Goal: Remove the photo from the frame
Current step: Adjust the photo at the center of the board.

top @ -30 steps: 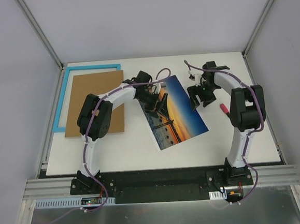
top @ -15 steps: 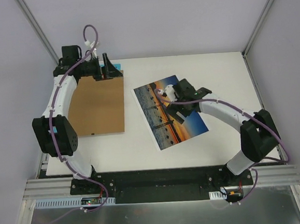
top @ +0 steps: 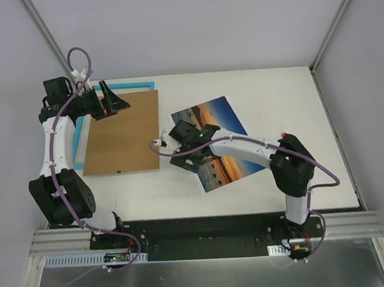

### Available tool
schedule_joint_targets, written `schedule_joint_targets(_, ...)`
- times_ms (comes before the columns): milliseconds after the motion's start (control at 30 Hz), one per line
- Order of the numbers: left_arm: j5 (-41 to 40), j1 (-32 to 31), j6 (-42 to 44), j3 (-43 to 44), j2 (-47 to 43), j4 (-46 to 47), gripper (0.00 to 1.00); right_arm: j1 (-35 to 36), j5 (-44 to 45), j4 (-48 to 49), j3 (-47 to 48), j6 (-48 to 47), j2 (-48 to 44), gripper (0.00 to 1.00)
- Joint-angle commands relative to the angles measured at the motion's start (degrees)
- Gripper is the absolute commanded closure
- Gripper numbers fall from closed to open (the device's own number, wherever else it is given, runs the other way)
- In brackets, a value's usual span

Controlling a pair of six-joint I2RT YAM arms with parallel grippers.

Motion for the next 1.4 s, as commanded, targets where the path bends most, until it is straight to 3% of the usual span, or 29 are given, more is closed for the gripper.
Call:
schedule_joint_targets(0, -0.1, 0.2, 1.3, -2.1, -2.7, -0.3, 0.01, 5.1, 1.8, -3.4, 4.4, 2.2, 4.6, 0.04)
schedule_joint_targets(933, -0.1, 0.2, 1.6, -1.8, -7.1, -0.2, 0.01, 6.4, 5.9, -5.3, -1.6, -0.4, 9.5, 0.04)
schedule_joint_targets(1367, 0.3, -1.7, 1.7, -1.0, -3.6, -0.3, 0.01, -3.5, 5.4, -7.4, -14.1, -5.2, -1.2, 0.04)
